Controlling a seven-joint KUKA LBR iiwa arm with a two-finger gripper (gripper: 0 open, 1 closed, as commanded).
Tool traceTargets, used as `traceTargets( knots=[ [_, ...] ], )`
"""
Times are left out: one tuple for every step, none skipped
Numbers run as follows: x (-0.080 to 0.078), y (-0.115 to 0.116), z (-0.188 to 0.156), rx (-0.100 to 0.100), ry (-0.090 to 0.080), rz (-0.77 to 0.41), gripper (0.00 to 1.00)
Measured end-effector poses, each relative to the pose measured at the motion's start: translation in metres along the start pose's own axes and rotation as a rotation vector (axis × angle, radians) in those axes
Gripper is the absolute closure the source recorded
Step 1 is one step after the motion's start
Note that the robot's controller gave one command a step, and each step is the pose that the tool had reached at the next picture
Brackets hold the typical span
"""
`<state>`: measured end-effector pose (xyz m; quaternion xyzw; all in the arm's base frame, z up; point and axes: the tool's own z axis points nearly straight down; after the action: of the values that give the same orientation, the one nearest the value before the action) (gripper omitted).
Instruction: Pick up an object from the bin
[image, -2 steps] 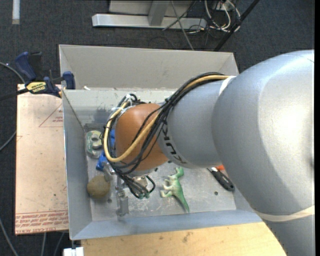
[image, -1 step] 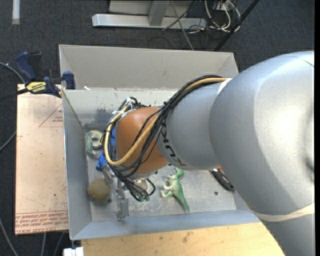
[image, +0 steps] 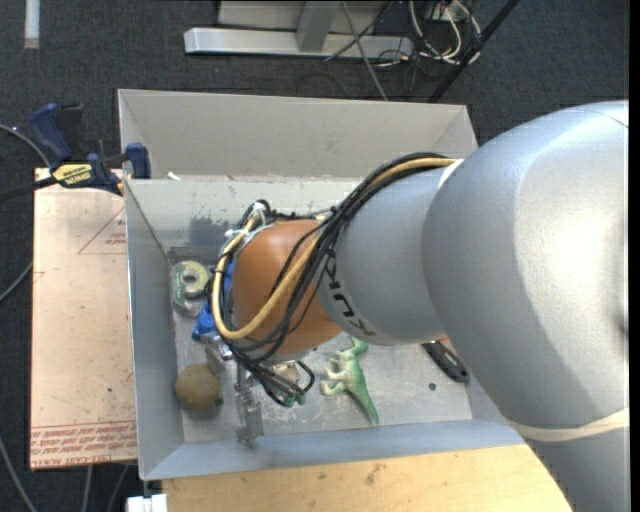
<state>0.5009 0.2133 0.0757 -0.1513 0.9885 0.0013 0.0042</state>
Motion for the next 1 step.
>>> traceTargets(
  knots=[
    [0.0033,-0.0011,0.0004,-0.001,-0.001,-0.051,0.00]
  ],
)
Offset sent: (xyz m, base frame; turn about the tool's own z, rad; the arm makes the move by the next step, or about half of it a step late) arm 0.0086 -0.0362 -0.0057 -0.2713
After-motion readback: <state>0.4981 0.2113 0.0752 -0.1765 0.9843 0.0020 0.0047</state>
